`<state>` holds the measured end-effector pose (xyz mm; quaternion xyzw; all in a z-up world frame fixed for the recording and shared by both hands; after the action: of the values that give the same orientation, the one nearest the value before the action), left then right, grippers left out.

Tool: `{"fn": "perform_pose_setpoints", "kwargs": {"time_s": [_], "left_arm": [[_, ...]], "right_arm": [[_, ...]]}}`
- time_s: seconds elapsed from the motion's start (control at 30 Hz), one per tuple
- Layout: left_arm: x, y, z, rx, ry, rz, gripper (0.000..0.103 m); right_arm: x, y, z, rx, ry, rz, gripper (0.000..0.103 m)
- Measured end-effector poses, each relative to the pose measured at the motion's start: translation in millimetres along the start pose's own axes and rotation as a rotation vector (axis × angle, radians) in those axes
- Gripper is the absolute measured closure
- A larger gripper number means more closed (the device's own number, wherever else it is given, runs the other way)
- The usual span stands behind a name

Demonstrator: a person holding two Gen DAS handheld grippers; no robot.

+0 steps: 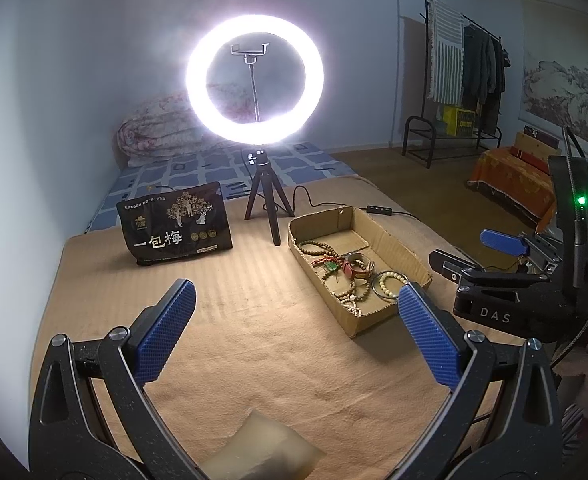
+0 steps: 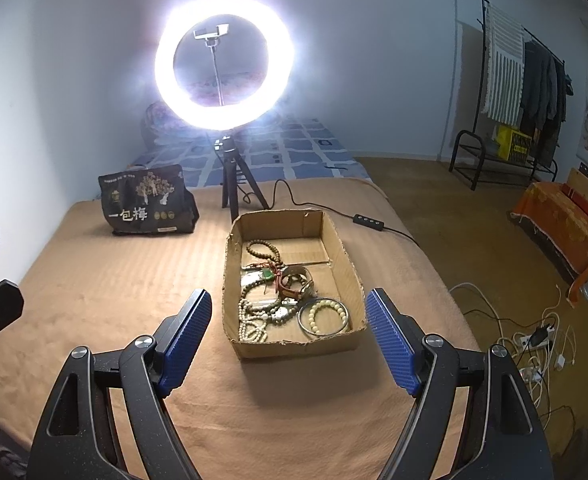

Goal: Organize jewelry

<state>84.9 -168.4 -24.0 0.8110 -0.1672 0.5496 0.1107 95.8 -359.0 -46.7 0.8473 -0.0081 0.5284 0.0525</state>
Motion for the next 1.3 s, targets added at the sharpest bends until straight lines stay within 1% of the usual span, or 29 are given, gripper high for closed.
{"fn": "perform_pose_setpoints", "kwargs": {"time_s": [1.3], "left_arm": [[2.9,2.1,-3.4,0.007,0.006,0.016,0.0]], "right_arm": [[-2.9,-5.1,1.1,0.008,-0.018,-0.027,0.023]]}}
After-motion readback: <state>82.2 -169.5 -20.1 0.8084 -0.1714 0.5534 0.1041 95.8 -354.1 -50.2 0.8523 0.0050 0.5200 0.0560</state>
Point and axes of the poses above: each gripper's, at about its wrist camera, not at the fingertips, and z roughly the way its jaws point, y to its right, x to its top, the point moved 5 cm from there along z, roughly the way its jaws point, and after that the axes turned 11 degrees about y, right-handed, at the moved point
